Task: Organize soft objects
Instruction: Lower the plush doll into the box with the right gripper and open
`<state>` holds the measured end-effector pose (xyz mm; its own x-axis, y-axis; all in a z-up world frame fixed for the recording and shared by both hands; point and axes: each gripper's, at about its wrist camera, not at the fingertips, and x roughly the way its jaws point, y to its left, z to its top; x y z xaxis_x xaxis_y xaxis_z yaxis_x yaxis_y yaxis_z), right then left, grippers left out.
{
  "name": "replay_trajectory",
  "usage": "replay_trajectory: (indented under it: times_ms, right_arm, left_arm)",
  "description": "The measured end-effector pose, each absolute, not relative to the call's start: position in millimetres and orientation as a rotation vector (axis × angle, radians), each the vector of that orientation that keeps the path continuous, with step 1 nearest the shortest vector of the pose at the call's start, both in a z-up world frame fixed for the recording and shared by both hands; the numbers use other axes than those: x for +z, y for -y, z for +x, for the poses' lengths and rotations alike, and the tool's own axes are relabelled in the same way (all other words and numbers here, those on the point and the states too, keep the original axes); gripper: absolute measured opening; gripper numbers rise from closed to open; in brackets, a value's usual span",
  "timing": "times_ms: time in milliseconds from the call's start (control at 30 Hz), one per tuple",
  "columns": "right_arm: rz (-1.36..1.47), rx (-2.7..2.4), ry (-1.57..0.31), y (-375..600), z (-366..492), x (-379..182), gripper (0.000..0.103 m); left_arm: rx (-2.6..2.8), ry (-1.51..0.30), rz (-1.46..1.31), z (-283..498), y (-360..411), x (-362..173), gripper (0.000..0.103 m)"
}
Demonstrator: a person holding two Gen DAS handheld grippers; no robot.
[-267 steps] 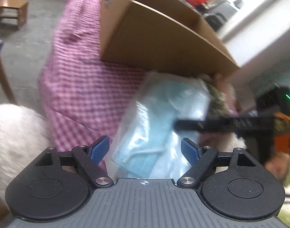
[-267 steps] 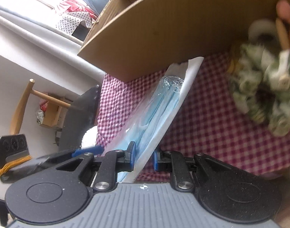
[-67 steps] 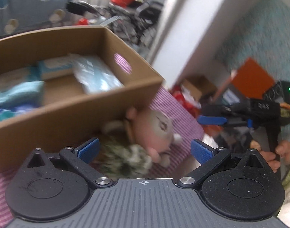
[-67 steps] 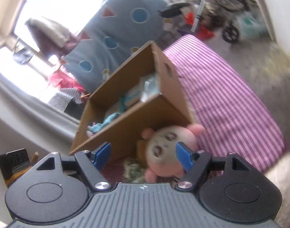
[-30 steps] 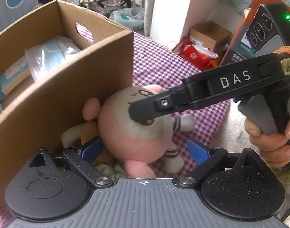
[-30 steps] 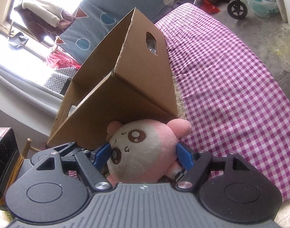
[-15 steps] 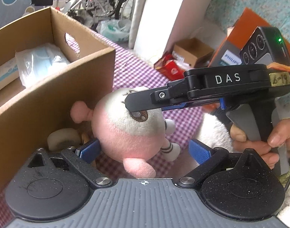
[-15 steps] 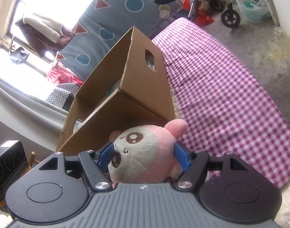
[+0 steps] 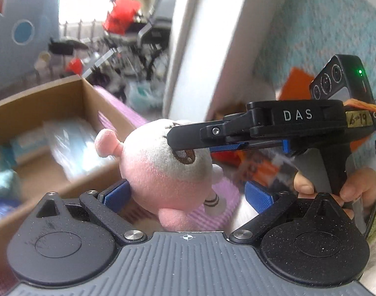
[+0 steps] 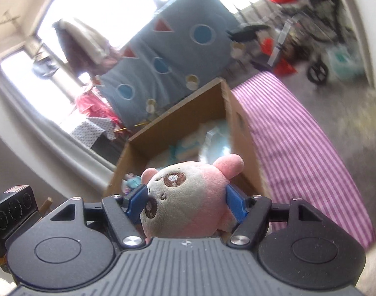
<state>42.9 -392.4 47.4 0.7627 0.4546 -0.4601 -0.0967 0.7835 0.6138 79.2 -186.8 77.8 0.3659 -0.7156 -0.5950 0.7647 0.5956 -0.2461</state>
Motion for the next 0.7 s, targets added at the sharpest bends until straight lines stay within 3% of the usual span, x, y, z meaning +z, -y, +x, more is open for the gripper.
replay_trajectory:
  times_ms: [333, 700]
  right_arm:
    - [0.396, 0.569, -0.714, 314.4, 172.9, 104.5, 0.073]
    - [0.334, 0.644, -1.019, 266.9, 345.4, 48.9, 0.073]
  left_arm:
    - [-0.716, -0.670, -0.060, 152.1, 128.2, 101.4, 0.099]
    - [-0.607, -0.924, -0.152, 262.1, 112.7, 43.3, 0.098]
